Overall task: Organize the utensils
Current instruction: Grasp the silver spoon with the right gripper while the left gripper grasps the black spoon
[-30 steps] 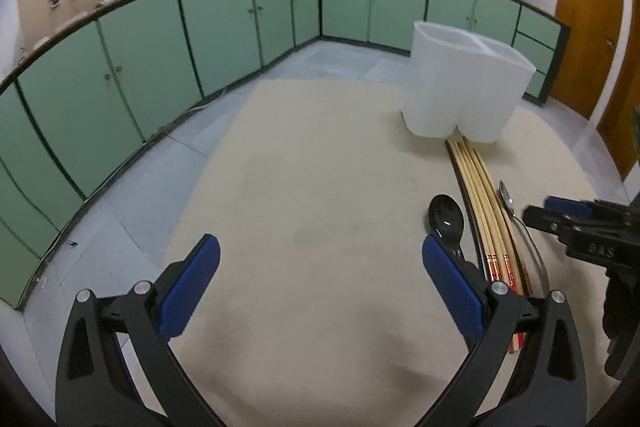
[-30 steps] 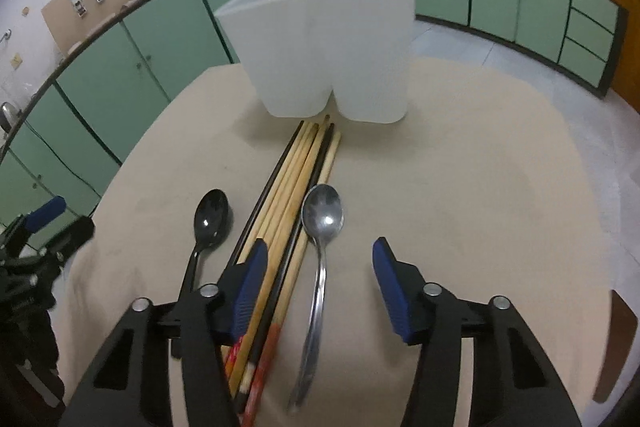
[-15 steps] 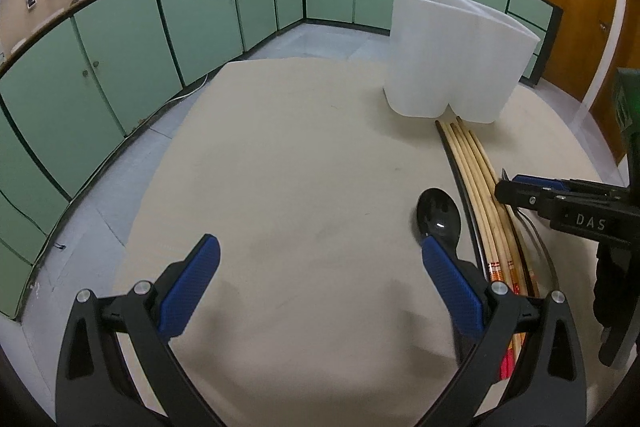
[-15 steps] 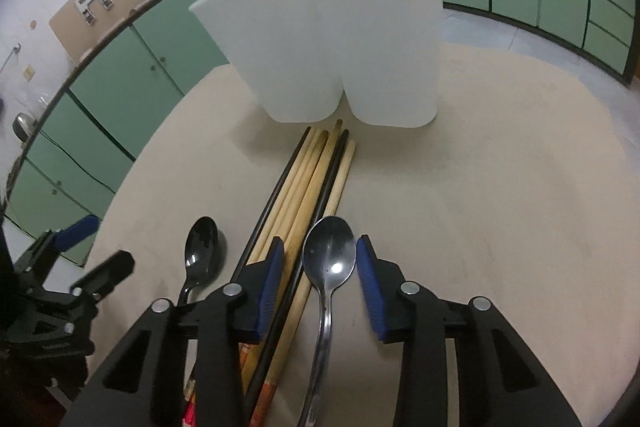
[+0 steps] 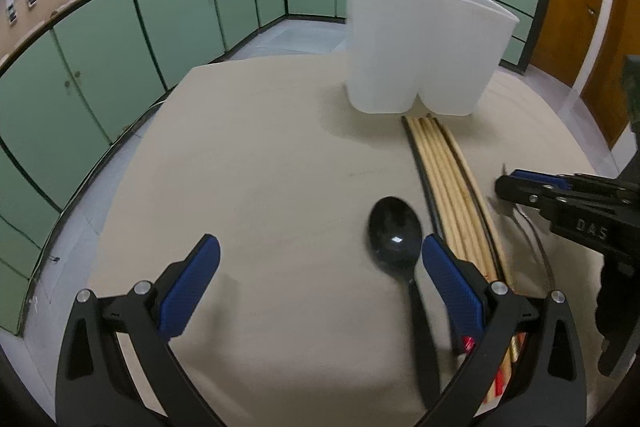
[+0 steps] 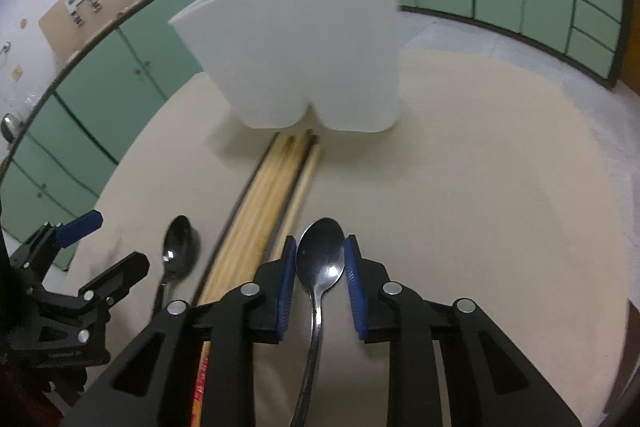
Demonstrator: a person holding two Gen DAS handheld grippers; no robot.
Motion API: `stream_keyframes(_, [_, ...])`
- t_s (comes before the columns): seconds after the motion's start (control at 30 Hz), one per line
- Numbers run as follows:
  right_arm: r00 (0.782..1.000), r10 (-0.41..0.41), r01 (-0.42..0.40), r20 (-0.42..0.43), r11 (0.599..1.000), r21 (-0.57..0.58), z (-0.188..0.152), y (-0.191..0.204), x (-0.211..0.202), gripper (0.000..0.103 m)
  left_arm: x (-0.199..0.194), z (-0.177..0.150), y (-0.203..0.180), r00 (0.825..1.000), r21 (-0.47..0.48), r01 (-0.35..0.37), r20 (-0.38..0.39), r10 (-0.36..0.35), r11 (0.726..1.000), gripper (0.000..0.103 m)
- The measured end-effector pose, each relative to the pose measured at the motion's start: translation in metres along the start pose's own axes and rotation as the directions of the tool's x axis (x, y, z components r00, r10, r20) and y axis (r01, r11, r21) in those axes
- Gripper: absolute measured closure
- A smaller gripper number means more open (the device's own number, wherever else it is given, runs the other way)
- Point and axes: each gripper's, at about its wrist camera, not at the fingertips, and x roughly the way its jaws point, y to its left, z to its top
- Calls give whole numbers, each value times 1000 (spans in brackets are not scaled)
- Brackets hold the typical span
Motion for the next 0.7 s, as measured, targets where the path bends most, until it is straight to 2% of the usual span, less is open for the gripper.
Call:
stream_keyframes(0.03, [1000,-7,7,6,1000,-1,-1,-3,-4,80,3,1,-2,1000,3,0,-4,0,1000,5])
stream_keyframes(0.07, [1000,-7,7,9,1000,1,-2,-6,-7,91,6,2,-4,1000,6,-2,-12,2,1000,5])
stream_keyframes(0.1, [1000,1,-1,4,1000,8,-2,-8,-8,95,10,3,-6,1000,8,-8,-20,8,1000,5])
stream_keyframes(0.27, [1000,-6,6,11,1000,15,-1,-15,-12,95,28,9,-15,998,17,-30,-50,31,999,5])
stream_keyframes(0.37, [1000,20,-19,-9,1000,13,-2,-12,-8,92,36,9,-13,997,1,-27,-75,27,1000,5])
stream_keyframes(0.43, [999,49,-48,-23,999,14,-7,-11,-4,82,39,7,-12,996,-1,-22,-84,22,1000,5])
stream_keyframes(0.53, [999,49,-49,-21,998,26,-13,-12,-6,69,39,5,-8,996,-18,-7,-87,5,1000,5])
stream_keyframes(0.7, [998,59,-58,-23,997,53,-11,-16,-3,66,37,5,-7,996,-12,-4,-90,3,1000,5])
